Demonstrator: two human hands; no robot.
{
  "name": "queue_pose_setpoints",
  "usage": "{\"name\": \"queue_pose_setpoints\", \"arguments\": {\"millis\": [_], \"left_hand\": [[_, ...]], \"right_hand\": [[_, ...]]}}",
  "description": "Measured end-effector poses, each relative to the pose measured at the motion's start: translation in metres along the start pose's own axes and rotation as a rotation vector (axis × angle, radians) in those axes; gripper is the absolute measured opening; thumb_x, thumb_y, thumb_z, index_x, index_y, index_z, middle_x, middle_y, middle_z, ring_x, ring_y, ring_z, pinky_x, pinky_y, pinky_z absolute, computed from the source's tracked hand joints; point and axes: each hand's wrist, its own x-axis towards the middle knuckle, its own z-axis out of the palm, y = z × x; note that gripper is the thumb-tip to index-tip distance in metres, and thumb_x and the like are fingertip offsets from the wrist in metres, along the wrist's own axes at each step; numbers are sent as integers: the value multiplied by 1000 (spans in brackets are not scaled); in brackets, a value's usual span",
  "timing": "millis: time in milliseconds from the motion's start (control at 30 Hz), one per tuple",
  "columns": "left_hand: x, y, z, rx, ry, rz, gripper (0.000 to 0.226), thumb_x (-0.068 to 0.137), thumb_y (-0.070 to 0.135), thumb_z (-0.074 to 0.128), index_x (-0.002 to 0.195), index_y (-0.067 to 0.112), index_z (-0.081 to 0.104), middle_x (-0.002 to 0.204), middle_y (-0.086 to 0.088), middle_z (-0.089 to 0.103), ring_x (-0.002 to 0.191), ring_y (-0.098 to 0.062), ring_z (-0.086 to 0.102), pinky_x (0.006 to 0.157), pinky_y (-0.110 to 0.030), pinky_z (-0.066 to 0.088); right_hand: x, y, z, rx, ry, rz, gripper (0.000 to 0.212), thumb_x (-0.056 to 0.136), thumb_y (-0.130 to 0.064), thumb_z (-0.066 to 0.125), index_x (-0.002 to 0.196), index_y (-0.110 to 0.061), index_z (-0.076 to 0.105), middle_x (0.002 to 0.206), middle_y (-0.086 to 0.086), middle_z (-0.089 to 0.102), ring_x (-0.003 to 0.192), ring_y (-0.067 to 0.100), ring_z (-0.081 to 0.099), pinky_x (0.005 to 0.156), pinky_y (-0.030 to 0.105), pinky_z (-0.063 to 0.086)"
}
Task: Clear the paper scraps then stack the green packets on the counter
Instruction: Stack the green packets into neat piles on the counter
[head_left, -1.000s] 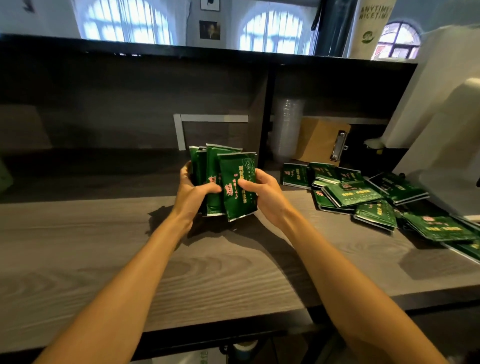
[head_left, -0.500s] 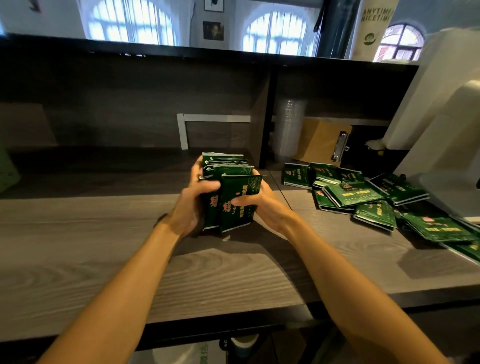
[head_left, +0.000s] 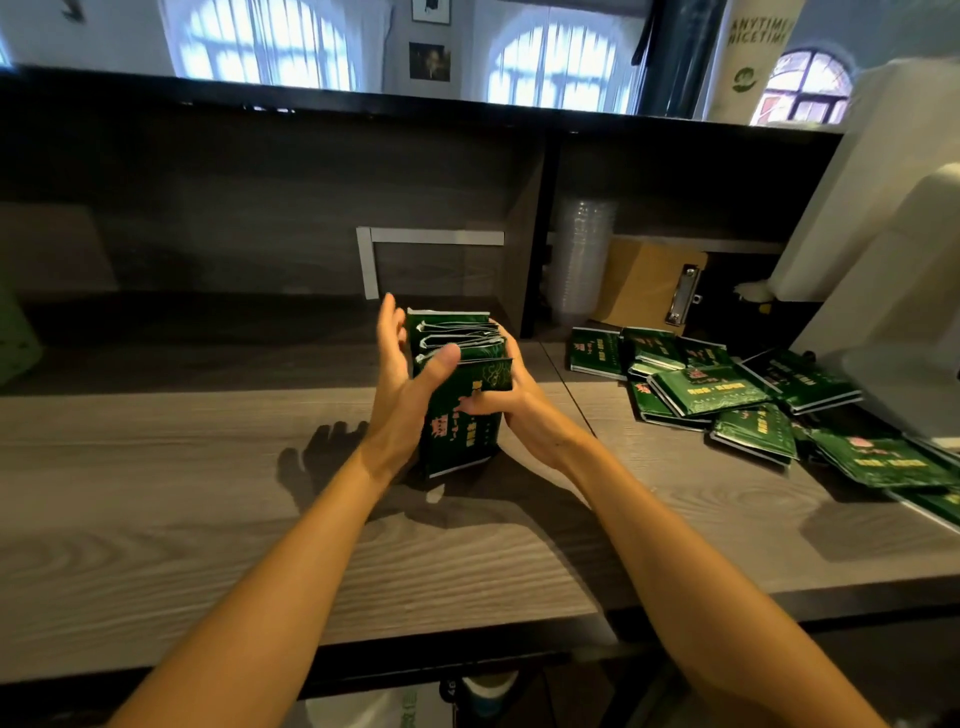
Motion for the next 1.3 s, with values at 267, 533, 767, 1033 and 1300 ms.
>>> {"name": "queue_pose_setpoints", "arguments": {"millis": [267,533,767,1033,1300], "left_hand": [[1,-10,1,-10,-78,-51,133,45,68,76,147,29,-1,122,9,53,113,-10,56,96,-37,47],[3,-17,-21,216,-194,-163,93,51,46,76,126,22,26,118,11,51,108,2,52,93,-27,46],[5,-12,-14,216,-122,-90,56,79,13,69,118,18,29,110,15,53,101,2,53,80,-18,45],[7,-14,-18,273,-187,-165,73,64,23,71,123,22,27,110,14,51,99,4,50,77,-18,43],[14,-8,7,-81,-58,-392,38,65,26,63,102,19,65,99,-4,73,93,-22,68,84,-35,55]], "right_hand": [[0,3,0,24,-41,53,84,59,2,54,132,-25,26,115,-3,55,107,10,55,84,21,48],[1,5,1,-73,-4,100,79,56,-6,55,131,-17,31,117,5,52,101,10,53,88,24,45],[0,2,-3,39,35,51,64,69,8,50,126,-19,37,111,4,58,96,10,57,73,15,50],[1,0,0,21,30,67,88,55,-5,49,140,-9,27,118,10,51,106,19,52,78,18,49],[0,-7,-29,14,214,128,49,82,-37,53,125,-14,50,111,6,61,97,16,58,83,29,43]]}}
